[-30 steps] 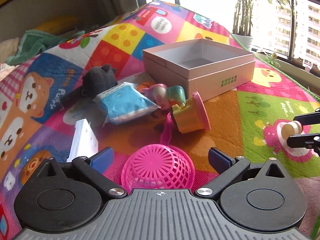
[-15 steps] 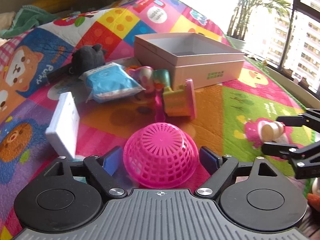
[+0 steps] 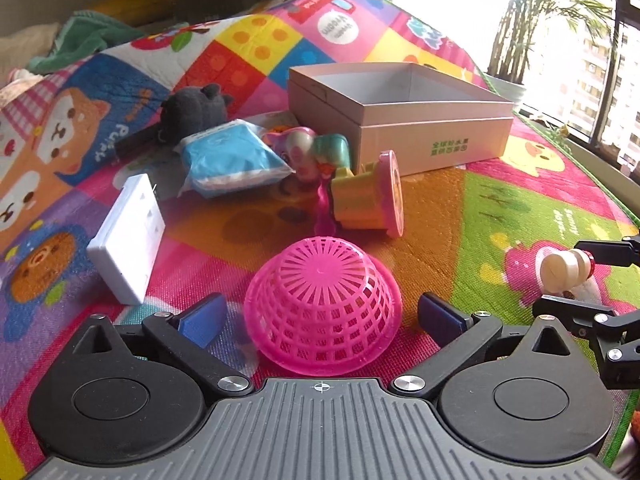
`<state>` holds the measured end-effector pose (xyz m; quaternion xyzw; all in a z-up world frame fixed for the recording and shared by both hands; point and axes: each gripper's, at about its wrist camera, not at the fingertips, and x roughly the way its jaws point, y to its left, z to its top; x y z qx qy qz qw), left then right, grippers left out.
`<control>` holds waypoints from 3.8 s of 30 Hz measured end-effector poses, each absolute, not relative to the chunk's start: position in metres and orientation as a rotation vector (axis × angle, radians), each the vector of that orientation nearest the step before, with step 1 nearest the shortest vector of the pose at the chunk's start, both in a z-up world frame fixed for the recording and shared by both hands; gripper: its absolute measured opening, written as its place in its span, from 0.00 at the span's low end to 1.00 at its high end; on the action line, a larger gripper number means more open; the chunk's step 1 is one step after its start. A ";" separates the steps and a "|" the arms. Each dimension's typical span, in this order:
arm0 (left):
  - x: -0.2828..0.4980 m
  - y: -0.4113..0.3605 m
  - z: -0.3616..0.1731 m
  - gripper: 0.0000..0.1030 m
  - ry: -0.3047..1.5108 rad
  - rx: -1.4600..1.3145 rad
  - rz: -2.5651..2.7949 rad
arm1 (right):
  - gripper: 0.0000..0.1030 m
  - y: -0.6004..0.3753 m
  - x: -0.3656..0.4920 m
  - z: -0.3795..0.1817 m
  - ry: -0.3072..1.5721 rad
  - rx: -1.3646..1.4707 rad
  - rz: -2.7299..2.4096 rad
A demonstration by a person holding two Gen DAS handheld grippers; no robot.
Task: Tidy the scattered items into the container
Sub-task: 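Lift the bottle with the right tool while the left tool grasps the pink basket, then lower bottle and basket into the pink box and open both tools, then grasp the yellow stamp toy with pink lid with the right tool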
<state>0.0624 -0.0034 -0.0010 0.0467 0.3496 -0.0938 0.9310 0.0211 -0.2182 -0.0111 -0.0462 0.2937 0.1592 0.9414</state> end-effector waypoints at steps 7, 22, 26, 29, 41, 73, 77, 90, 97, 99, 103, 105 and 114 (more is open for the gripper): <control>0.066 -0.008 0.000 1.00 0.731 0.077 -0.148 | 0.80 -0.217 0.020 -0.012 0.591 -0.089 0.318; 0.048 -0.001 0.011 0.85 0.680 0.169 -0.225 | 0.45 -0.216 0.009 0.006 0.584 -0.168 0.366; 0.013 -0.001 0.027 0.85 0.617 0.239 -0.244 | 0.45 -0.223 -0.002 0.014 0.576 -0.221 0.365; -0.013 0.002 0.041 0.85 0.560 0.273 -0.247 | 0.45 -0.230 -0.008 0.021 0.570 -0.233 0.366; -0.025 -0.021 0.111 0.85 0.333 0.247 -0.334 | 0.45 -0.245 -0.020 0.067 0.467 -0.254 0.350; 0.098 0.013 0.050 1.00 0.487 0.155 -0.254 | 1.00 -0.217 0.122 0.043 0.440 -0.182 0.379; 0.071 0.028 0.021 1.00 0.559 0.130 -0.157 | 1.00 -0.206 0.109 0.042 0.482 -0.125 0.432; 0.053 0.047 0.012 1.00 0.543 0.022 -0.048 | 0.67 -0.127 0.102 0.017 0.541 -0.186 0.507; 0.054 0.050 0.010 1.00 0.554 -0.003 -0.053 | 0.25 -0.138 0.101 0.019 0.559 -0.223 0.499; 0.055 0.051 0.010 1.00 0.556 -0.010 -0.056 | 0.18 -0.140 0.096 0.022 0.542 -0.285 0.486; 0.056 0.055 0.009 1.00 0.561 -0.031 -0.055 | 0.18 -0.137 0.090 0.024 0.518 -0.359 0.503; 0.056 0.056 0.009 1.00 0.560 -0.038 -0.053 | 0.33 -0.141 0.096 0.026 0.552 -0.276 0.517; 0.059 0.062 0.008 1.00 0.577 -0.071 -0.060 | 0.66 -0.156 0.142 0.007 0.700 0.050 0.519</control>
